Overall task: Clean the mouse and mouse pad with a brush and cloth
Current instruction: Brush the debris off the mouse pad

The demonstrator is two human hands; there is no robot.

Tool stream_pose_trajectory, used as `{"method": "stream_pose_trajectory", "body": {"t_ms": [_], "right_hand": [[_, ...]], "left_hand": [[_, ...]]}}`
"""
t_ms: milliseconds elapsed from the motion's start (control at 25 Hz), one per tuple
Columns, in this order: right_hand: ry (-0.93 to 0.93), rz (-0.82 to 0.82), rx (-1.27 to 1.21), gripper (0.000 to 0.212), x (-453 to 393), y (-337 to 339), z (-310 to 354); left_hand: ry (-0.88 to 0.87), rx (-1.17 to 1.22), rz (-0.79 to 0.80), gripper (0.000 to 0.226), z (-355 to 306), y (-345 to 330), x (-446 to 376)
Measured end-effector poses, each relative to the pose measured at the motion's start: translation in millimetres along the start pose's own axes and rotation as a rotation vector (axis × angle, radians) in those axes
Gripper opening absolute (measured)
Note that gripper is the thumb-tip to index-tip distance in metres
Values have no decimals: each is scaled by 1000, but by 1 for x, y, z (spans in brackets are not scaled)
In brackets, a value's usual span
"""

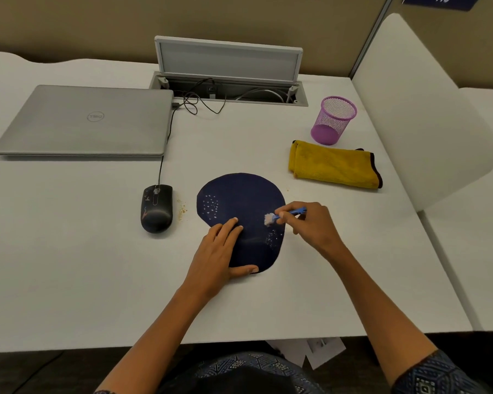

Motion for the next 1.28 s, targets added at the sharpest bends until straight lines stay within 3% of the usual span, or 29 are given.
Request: {"method": "stream_pose_trajectory", "body": {"t_ms": [200,400,640,800,1000,1160,1280], "right_hand": [[-73,-186,95,18,-2,32,-15],[5,-54,9,24,-6,8,3],[-92,-215,89,17,-5,38,-10],[-7,-109,50,25,-10,18,7],[-144,-201,161,23,-10,33,-12],[-35,-137,5,25,-13,19,6],[-49,-117,68,28,-13,9,2]], "left_hand": [[8,4,13,84,0,0,0],[16,20,36,85,2,-2,-1],[19,18,28,85,2,-1,-2],[18,33,37,85,2,-1,-2],[21,32,32,85,2,0,-3],[21,35,40,85,1,0,-3],[18,28,43,85,1,0,-3]]}}
Point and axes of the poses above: each hand's wrist, its own x-axis away from the middle knuckle, its own y-axis out of the back of the hand, z = x × y, the point moved 9 cm from there along -x, towards the middle knuckle, and after that the axes turned 14 degrees about -x, right-handed, at the moved point
